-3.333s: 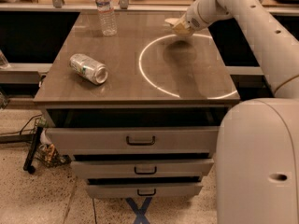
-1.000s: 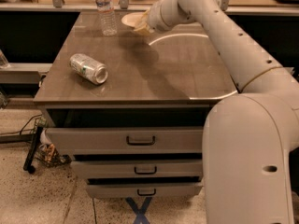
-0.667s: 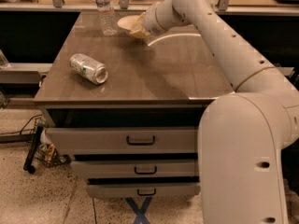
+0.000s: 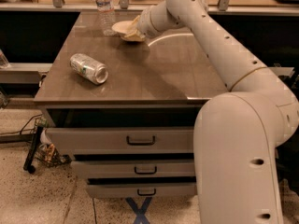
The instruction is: Move paper bowl near water bottle
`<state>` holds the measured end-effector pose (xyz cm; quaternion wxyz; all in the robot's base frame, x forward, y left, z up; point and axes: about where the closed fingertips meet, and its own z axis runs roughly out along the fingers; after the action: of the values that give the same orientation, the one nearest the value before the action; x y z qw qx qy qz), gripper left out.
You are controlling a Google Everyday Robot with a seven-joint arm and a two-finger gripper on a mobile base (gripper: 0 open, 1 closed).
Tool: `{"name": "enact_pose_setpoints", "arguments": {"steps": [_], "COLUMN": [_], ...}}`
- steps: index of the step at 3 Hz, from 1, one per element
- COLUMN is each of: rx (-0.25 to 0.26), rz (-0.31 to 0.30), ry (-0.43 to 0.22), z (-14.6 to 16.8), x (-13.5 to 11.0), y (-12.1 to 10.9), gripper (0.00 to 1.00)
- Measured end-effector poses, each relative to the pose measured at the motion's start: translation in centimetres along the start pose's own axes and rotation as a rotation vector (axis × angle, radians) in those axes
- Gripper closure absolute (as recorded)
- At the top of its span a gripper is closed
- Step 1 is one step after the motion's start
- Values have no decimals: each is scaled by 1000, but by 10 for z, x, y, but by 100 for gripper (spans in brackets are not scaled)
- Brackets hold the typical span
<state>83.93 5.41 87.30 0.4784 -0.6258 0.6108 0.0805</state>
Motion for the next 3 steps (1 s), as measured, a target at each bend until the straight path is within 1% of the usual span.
{"name": "enact_pose_setpoints", "arguments": {"steps": [1,2,3], "rx": [-11,-13,15], "rz": [1,11,59], "ry": [-2,2,15], "z": [4,1,-25], "x": [-2,0,15], "y": [5,5,-12], "gripper": [17,0,0]}}
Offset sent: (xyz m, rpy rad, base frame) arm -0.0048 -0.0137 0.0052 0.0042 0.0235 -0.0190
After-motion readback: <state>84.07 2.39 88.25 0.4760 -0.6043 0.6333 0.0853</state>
